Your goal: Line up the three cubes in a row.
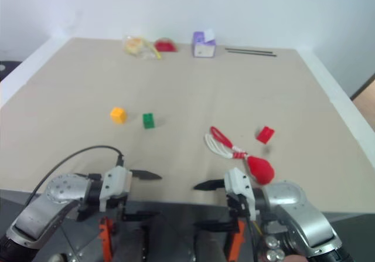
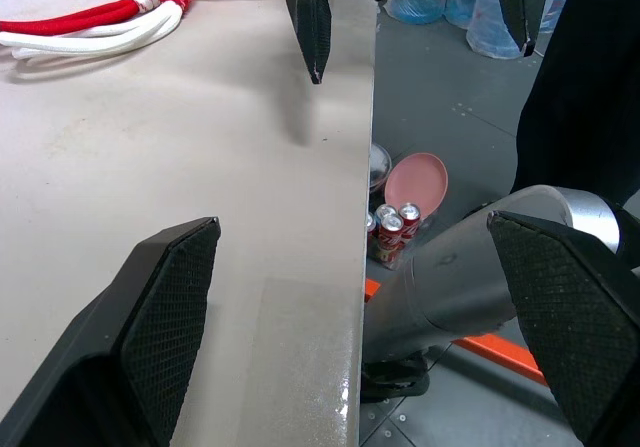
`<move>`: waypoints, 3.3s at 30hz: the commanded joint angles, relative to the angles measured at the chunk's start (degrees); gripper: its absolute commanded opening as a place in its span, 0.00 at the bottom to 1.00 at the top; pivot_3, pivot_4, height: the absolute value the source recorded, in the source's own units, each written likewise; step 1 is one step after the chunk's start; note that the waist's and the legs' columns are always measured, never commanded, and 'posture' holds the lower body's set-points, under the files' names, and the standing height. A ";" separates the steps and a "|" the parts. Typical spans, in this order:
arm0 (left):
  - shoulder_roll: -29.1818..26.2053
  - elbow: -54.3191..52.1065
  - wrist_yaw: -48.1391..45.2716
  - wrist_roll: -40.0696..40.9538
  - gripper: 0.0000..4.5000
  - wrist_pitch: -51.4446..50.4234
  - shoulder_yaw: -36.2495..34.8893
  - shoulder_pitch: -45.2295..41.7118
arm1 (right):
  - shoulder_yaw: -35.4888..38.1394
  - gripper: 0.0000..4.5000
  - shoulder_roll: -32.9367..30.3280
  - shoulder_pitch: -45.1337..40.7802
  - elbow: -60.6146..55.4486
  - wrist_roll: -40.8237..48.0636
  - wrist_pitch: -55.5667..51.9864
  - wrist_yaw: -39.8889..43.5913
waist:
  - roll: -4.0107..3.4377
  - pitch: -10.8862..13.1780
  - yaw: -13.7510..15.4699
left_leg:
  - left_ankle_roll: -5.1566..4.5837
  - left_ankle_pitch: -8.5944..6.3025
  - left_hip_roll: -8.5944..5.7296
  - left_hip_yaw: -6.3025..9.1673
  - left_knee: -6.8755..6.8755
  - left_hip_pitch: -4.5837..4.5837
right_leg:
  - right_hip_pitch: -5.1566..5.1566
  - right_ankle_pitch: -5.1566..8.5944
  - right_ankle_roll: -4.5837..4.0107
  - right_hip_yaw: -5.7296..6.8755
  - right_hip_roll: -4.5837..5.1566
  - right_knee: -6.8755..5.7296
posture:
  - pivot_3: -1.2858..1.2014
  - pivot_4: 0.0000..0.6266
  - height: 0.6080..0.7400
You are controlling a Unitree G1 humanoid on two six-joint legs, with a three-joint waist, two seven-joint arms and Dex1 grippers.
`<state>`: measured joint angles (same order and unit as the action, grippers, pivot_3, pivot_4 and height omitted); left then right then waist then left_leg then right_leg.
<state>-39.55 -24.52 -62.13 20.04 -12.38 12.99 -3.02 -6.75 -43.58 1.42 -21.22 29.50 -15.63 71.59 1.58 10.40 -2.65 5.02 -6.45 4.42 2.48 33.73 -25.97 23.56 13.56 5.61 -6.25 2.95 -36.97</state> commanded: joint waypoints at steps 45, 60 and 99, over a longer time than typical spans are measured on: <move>21.89 6.84 17.33 1.75 0.99 -8.14 -1.31 -21.31 | -8.36 1.00 -12.79 -36.84 19.87 -18.01 -31.68 -9.55 | -0.01 -0.03 0.12 | -0.31 0.01 -0.15 0.15 -0.18 -0.39 | -0.04 0.37 0.41 -0.01 -0.09 -0.07 | 0.52 0.24 1.00; 22.10 6.05 17.64 1.53 1.00 -8.98 -0.99 -21.70 | -9.79 0.12 -10.36 -37.86 23.60 -20.18 -32.66 -9.33 | -0.01 -0.04 0.06 | -0.34 0.09 -0.15 0.14 0.36 -0.35 | -0.25 0.11 0.29 -0.02 -0.08 -0.07 | 0.52 0.24 1.00; 24.49 13.84 17.63 0.18 1.00 -4.43 -2.21 -27.50 | 22.48 0.42 -1.73 -59.22 68.71 -28.36 -7.26 -70.82 | -0.21 0.00 -0.14 | -0.43 0.15 -0.27 0.17 -0.19 -0.39 | -0.12 0.16 0.33 -0.12 -0.07 -0.06 | 0.52 0.24 1.00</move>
<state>-15.20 -9.41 -44.28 20.16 -17.77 11.03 -29.87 14.10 -43.42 -56.23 48.31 0.93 -24.55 1.88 1.37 10.40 -2.79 4.58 -6.29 4.15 2.65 33.53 -26.37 23.44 13.72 5.95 -6.37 2.88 -37.03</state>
